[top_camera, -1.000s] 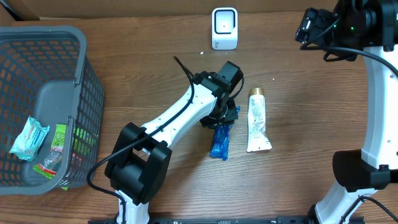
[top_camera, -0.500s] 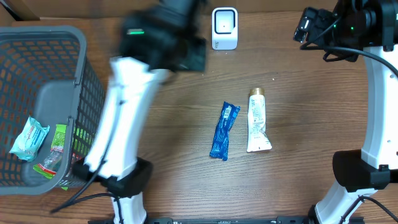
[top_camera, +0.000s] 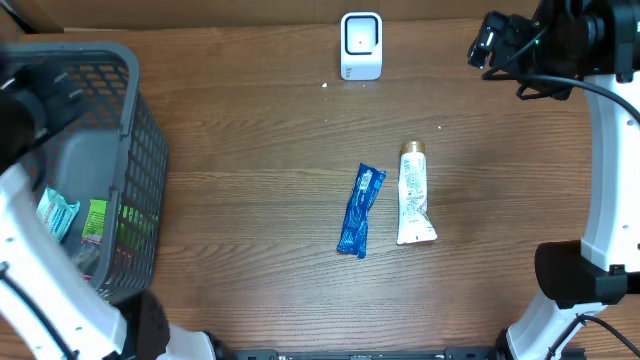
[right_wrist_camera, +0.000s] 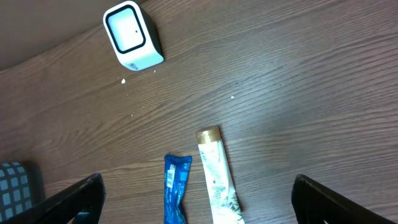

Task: Scan the item barcode
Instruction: 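Reach the left gripper into the basket and grasp the green snack bag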

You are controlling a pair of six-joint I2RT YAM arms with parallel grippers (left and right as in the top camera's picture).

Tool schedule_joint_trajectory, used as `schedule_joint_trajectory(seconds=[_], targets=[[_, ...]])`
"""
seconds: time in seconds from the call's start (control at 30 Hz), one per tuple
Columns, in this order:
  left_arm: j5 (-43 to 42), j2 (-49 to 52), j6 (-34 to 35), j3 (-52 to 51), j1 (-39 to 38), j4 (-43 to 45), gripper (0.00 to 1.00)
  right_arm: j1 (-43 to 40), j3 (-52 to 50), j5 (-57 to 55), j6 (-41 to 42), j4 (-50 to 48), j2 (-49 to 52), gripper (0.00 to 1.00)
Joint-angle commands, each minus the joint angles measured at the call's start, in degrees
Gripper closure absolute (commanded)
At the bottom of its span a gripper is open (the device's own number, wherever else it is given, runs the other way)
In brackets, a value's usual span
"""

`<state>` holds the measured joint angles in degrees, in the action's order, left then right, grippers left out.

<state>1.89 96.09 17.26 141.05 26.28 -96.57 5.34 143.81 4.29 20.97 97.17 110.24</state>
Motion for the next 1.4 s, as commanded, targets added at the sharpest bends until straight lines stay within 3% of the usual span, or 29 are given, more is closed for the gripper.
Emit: schedule_joint_trajectory(seconds=[0.0, 0.17, 0.53, 0.67, 0.8, 0.9, 1.23, 1.3, 1.37], targets=[[-1.31, -1.33, 1.51, -8.57, 8.04, -0.22, 0.19, 0.04, -0.24, 0.52, 0.04, -0.13, 0.11, 0.04], [1.27, -1.16, 2.67, -22.77, 13.60, 2.54, 0.25, 0.04, -0.24, 0.52, 0.04, -0.13, 0.11, 0.04], [4.83, -1.16, 7.30, -50.95, 13.51, 15.87, 0.23, 0.07, -0.24, 0.52, 0.04, -0.13, 0.11, 0.03], [5.16, -1.16, 8.63, -60.50, 13.51, 21.84, 0.17, 0.07, -0.24, 0.52, 0.04, -0.13, 0.11, 0.03], [5.16, -1.14, 9.09, -69.20, 13.51, 29.64, 0.00, 0.07, -0.24, 0.79, 0.04, -0.13, 0.11, 0.03], [5.20, -1.07, 10.03, -75.08, 13.51, 36.89, 0.00, 0.07, -0.39, 0.96, 0.04, -0.13, 0.11, 0.03], [6.67, -0.85, 10.23, -83.52, 13.51, 48.28, 0.01, 0.07, -3.85, 0.94, 0.04, -0.13, 0.11, 0.03], [7.26, -0.85, 10.23, -86.16, 13.51, 51.25, 0.16, 0.07, -4.15, 0.94, 0.04, -0.13, 0.13, 0.03], [7.26, -0.85, 10.23, -87.60, 13.51, 52.63, 0.48, 0.07, -4.15, 0.94, 0.04, -0.13, 0.13, 0.03]])
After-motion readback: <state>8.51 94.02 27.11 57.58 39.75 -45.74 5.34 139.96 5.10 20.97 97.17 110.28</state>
